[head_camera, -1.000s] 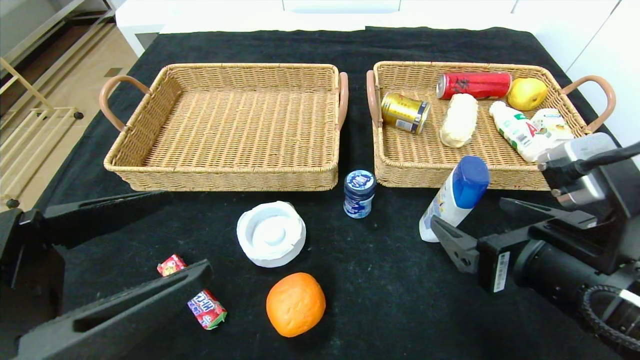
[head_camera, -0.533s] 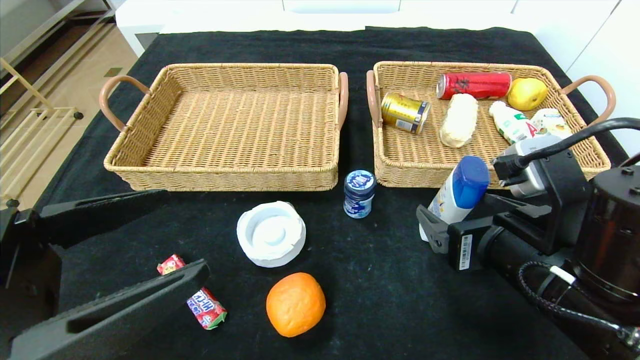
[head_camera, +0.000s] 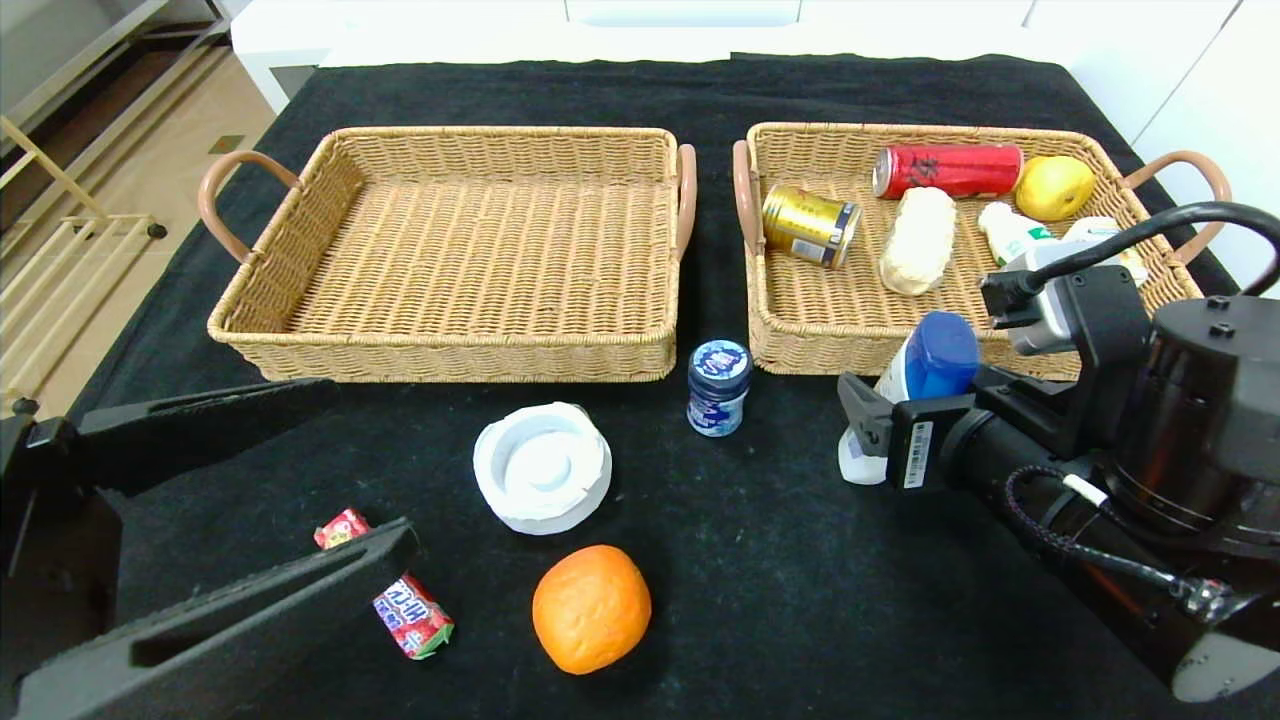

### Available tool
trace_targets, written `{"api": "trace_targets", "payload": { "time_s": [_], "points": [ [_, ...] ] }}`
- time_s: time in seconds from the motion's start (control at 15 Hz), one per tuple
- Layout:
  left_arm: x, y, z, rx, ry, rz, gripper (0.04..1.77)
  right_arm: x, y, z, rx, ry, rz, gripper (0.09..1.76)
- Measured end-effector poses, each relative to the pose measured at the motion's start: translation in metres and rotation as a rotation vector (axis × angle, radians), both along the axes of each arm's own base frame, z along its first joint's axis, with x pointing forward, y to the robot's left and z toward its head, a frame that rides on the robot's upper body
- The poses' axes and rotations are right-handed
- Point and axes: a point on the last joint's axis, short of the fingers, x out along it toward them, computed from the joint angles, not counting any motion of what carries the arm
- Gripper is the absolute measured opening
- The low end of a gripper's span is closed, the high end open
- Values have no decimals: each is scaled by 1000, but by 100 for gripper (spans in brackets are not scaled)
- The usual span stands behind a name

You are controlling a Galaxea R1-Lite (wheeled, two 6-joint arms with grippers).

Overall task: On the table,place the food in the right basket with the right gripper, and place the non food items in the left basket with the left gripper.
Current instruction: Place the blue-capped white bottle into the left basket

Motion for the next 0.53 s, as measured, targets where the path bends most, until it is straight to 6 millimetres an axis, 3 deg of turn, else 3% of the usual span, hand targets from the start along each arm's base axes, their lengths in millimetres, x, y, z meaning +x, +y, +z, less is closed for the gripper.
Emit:
{"api": "trace_targets", "payload": {
  "time_s": [0.27,0.47,0.53],
  "points": [
    [0,0,0,-2,-2,0,172,3,3,-5,-7,8,3,97],
    [-1,1,1,-3,-4,0,172,5,5,-8,-14,15,3,68],
    [-1,1,1,-3,-4,0,172,5,5,-9,-16,17,3,68]
  ]
}}
